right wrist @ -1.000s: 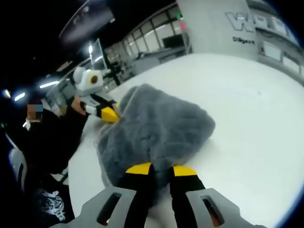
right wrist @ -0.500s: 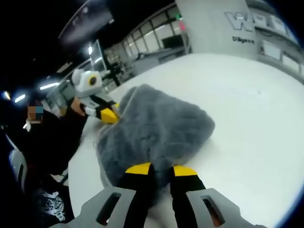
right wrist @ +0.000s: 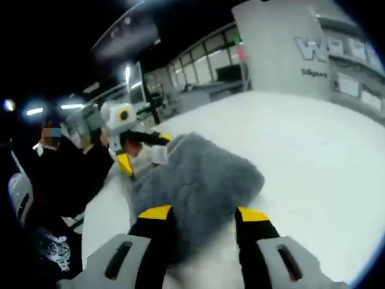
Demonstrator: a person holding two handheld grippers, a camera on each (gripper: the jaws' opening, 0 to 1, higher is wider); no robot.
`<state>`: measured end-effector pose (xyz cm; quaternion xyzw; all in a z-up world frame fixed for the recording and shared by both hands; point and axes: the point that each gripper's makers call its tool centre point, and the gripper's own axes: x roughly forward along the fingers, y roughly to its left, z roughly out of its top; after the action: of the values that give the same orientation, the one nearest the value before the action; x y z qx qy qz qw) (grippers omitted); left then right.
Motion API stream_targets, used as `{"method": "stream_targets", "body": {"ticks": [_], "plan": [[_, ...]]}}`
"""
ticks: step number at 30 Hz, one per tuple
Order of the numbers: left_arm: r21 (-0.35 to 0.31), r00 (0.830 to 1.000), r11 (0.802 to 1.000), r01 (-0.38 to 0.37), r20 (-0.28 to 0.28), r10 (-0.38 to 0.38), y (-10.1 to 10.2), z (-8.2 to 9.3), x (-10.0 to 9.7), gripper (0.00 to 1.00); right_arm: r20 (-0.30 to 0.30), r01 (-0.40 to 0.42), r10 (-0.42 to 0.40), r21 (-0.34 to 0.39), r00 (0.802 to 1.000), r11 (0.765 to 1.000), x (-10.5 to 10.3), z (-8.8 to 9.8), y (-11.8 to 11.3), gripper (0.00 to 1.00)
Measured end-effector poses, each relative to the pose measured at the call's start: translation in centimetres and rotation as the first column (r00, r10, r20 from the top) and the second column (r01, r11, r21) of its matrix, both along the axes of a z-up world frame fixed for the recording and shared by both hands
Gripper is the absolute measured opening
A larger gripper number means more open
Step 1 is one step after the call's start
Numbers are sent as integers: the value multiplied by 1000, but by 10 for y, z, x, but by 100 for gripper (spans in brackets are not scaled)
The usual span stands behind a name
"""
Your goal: Open the folded towel by lifting each exposed corner and separating the folded layers until the towel lies flat within the target outline without major curled edges
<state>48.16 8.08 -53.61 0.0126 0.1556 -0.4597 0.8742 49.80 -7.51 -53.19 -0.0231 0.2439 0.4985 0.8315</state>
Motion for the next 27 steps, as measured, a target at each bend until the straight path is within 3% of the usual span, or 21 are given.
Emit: {"method": "stream_targets", "body": {"ticks": [1, 2, 4, 6, 9, 13, 18, 21, 23, 26, 27], "plan": [[-5, 1000, 1000, -13, 12, 13, 1, 2, 2, 91, 22, 11, -11, 8, 1000, 1000, 1, 3, -1, 75], [-3, 999, 999, -34, 29, 34, 4, 5, 5, 96, 46, 32, -32, 9, 998, 999, 3, 5, -4, 95], [32, 995, 996, -84, 60, 82, 12, 6, 12, 100, 129, 36, -33, -25, 991, 999, 8, 9, -10, 100], [55, 987, 988, -141, 83, 136, 20, 7, 19, 100, 162, 95, -90, -21, 983, 995, 17, 15, -16, 100], [40, 973, 979, -200, 122, 194, 28, 17, 27, 100, 230, 112, -103, -28, 968, 993, 25, 22, -21, 100], [0, 963, 974, -225, 154, 223, 36, 29, 34, 99, 272, 157, -154, 12, 950, 988, 34, 33, -24, 100], [10, 939, 959, -283, 206, 275, 45, 34, 44, 99, 308, 191, -181, -2, 934, 982, 38, 34, -28, 100], [1, 940, 960, -279, 204, 273, 45, 35, 44, 95, 327, 211, -196, -12, 925, 977, 40, 35, -30, 100], [-39, 944, 957, -288, 157, 290, 47, 36, 43, 90, 331, 227, -209, -17, 920, 974, 42, 36, -33, 100], [-55, 941, 954, -296, 155, 301, 51, 39, 44, 95, 324, 222, -202, -25, 924, 975, 40, 34, -31, 99], [-58, 941, 954, -295, 156, 300, 50, 40, 44, 99, 274, 229, -220, -2, 936, 973, 37, 32, -27, 99]]}}
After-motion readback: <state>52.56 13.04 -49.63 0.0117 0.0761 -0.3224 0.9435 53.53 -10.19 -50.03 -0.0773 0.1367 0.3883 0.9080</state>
